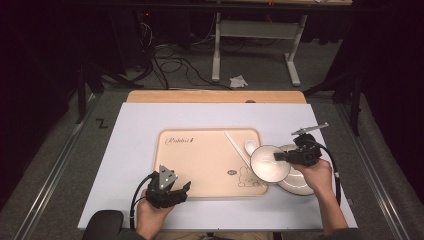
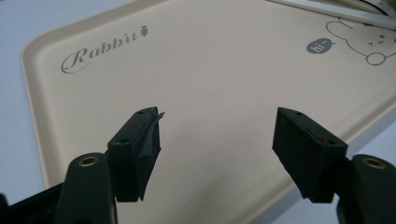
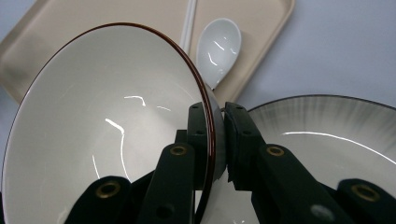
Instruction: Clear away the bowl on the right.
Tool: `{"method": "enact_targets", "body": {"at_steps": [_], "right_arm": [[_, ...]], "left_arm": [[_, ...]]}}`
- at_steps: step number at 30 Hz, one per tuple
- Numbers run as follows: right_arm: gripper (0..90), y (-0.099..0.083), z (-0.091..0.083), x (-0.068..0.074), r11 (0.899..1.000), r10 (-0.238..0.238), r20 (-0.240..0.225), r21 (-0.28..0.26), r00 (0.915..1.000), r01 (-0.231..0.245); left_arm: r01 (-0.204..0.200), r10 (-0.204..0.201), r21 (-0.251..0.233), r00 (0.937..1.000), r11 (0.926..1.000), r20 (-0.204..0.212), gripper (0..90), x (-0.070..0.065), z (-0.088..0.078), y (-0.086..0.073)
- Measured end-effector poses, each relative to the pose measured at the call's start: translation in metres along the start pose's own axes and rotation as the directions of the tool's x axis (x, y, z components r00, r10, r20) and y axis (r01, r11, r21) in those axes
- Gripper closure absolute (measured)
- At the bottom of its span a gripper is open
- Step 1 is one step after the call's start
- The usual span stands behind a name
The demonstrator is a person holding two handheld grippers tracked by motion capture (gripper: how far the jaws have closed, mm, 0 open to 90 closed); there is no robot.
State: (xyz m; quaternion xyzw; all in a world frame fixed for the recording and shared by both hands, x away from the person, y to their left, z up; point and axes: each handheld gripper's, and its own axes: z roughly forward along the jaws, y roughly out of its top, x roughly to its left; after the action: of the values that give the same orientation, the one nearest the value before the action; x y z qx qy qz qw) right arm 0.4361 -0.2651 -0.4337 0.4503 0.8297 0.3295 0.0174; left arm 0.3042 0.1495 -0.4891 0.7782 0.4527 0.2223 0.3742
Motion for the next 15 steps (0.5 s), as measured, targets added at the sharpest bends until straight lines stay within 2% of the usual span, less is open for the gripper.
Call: {"method": "enact_targets", "body": {"at_steps": [8, 15], "right_arm": [[82.9, 0.007, 0.012, 0.006, 0.999, -0.031, -0.016, 0.018, 0.9994, 0.032], [82.9, 0.017, 0.021, 0.017, 0.998, -0.058, -0.028, 0.034, 0.9979, 0.059]], "left_arm": [[0.004, -0.004, 0.02, 1.0, 0.9998, -0.004, 32.1, 0.002, 0.001, -0.003], [-0.006, 0.006, 0.032, 1.0, 0.9995, 0.0, 32.4, 0.001, 0.002, -0.003]]}}
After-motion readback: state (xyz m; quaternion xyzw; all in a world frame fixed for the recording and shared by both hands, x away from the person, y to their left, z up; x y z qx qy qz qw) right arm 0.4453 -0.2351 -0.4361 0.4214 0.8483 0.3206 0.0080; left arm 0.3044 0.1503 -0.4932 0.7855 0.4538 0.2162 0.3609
